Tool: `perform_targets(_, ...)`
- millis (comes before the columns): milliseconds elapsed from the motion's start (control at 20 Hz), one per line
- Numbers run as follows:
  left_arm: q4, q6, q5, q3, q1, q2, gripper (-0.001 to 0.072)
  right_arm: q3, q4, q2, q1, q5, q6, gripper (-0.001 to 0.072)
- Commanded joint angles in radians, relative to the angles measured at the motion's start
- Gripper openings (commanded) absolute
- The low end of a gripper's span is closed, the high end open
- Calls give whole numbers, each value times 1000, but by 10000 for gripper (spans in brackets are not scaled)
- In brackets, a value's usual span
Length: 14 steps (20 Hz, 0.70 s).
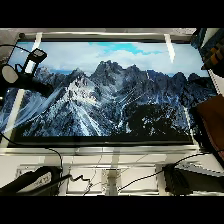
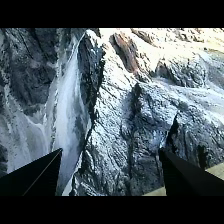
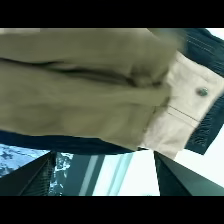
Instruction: Fold the clothes and pants, and hang the long-sleeved shirts on hangers.
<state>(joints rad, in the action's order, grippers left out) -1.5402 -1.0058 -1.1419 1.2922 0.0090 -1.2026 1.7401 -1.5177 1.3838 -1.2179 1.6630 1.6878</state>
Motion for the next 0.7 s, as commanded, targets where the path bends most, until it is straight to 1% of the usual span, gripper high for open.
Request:
perform_targets(0, 0, 0, 0, 0, 1, 0, 687, 0, -21, -1, -7, -10, 6, 672)
perform_targets(50, 0, 0, 0, 0, 1, 0, 688, 0, 10, -1, -4, -22, 6, 489)
perform_targets(100, 0, 0, 0, 0, 1, 0, 688, 0, 61, -1, -1, -36, 6, 224)
perform_targets(150, 0, 0, 0, 0, 1, 0, 688, 0, 127, -1, 10, -50, 5, 12)
perform_targets(250, 0, 0, 0, 0, 1, 0, 688, 0, 225, -1, 69, -72, 0, 14)
perform_targets(350, 0, 0, 0, 0, 1, 0, 687, 0, 237, -1, 199, -65, -6, 14)
perform_targets(450, 0, 0, 0, 0, 1, 0, 687, 0, 233, -1, 370, -50, -15, 13)
perform_targets(550, 0, 0, 0, 0, 1, 0, 688, 0, 229, -1, 574, -39, -57, 14)
perform_targets(650, 0, 0, 0, 0, 1, 0, 688, 0, 229, -1, 788, -41, -59, 14)
